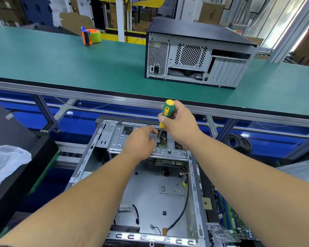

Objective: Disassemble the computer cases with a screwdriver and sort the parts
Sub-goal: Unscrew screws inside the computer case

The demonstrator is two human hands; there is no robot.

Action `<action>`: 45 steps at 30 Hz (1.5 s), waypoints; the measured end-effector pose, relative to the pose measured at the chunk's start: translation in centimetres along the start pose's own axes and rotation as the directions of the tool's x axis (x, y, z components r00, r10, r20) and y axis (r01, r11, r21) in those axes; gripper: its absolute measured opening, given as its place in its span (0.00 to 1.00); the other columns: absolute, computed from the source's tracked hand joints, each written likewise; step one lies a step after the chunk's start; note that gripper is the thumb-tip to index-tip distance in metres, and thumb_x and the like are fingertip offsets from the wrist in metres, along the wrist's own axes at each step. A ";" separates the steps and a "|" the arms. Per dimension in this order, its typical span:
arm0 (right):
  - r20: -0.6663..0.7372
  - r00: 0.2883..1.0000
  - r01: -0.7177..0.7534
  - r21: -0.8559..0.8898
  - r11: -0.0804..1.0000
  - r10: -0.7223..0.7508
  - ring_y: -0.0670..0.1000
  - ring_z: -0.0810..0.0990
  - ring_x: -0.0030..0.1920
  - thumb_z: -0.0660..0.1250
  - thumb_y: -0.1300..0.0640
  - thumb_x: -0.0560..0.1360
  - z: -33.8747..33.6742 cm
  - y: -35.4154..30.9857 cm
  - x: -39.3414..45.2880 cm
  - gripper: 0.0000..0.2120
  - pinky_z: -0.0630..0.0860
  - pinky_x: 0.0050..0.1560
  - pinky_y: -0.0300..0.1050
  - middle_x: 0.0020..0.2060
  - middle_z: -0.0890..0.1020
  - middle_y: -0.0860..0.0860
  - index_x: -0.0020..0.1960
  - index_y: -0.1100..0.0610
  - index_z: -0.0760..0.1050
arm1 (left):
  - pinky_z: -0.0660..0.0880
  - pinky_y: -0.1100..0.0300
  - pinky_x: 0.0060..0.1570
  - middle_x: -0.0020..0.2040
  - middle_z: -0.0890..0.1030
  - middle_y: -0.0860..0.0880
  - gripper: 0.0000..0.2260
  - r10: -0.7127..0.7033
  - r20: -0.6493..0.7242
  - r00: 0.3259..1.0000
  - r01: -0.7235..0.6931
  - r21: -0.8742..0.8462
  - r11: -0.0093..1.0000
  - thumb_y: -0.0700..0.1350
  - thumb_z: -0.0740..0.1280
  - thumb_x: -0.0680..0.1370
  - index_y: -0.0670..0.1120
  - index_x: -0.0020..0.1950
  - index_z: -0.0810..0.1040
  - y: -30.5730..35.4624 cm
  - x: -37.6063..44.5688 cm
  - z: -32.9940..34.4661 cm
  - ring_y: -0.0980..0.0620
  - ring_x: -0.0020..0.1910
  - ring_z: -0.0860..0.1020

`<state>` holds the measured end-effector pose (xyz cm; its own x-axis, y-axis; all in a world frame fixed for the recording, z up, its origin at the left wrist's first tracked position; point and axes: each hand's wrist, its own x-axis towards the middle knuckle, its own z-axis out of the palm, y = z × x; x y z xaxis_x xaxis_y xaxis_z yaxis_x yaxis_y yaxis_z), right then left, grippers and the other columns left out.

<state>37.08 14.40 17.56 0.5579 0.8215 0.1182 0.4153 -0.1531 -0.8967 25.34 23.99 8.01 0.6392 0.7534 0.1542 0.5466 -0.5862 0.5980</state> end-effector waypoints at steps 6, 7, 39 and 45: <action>0.007 1.000 -0.001 0.031 1.000 0.000 0.60 0.82 0.55 0.73 0.56 0.78 -0.4 -0.5 0.0 0.10 0.81 0.57 0.64 0.52 0.84 0.54 0.56 0.51 0.75 | 0.75 0.60 0.31 0.32 0.79 0.53 0.13 -0.001 0.008 1.000 0.001 -0.007 1.000 0.50 0.69 0.78 0.58 0.63 0.78 0.0 0.0 0.1 0.55 0.31 0.78; 0.010 1.000 0.003 0.040 0.999 -0.003 0.60 0.82 0.55 0.73 0.56 0.78 -0.5 -0.6 0.0 0.10 0.81 0.57 0.64 0.52 0.84 0.55 0.56 0.51 0.75 | 0.73 0.61 0.30 0.31 0.78 0.53 0.11 0.001 0.004 1.000 -0.001 -0.006 1.000 0.53 0.70 0.78 0.59 0.61 0.78 0.0 -0.1 0.2 0.56 0.31 0.78; 0.170 0.981 0.100 -0.026 0.995 -0.094 0.56 0.83 0.52 0.72 0.55 0.76 0.2 0.4 -3.6 0.11 0.80 0.56 0.62 0.48 0.84 0.49 0.55 0.45 0.74 | 0.77 0.47 0.37 0.40 0.80 0.47 0.08 -0.093 -0.010 0.996 0.088 -0.240 0.967 0.40 0.58 0.81 0.52 0.49 0.71 0.7 -0.6 -1.6 0.43 0.39 0.79; 0.071 0.994 0.096 -0.123 0.988 -0.087 0.50 0.82 0.44 0.75 0.51 0.74 0.6 0.1 -3.0 0.12 0.82 0.46 0.53 0.43 0.82 0.47 0.49 0.45 0.71 | 0.76 0.48 0.37 0.40 0.80 0.47 0.09 -0.082 -0.013 0.997 0.076 -0.261 0.962 0.39 0.58 0.80 0.52 0.47 0.72 0.8 -0.8 -1.7 0.41 0.39 0.78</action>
<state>35.01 12.21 16.82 0.4670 0.8686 0.1655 0.5522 -0.1403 -0.8218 24.40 23.42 9.71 0.5850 0.8029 0.1145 0.4338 -0.4291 0.7923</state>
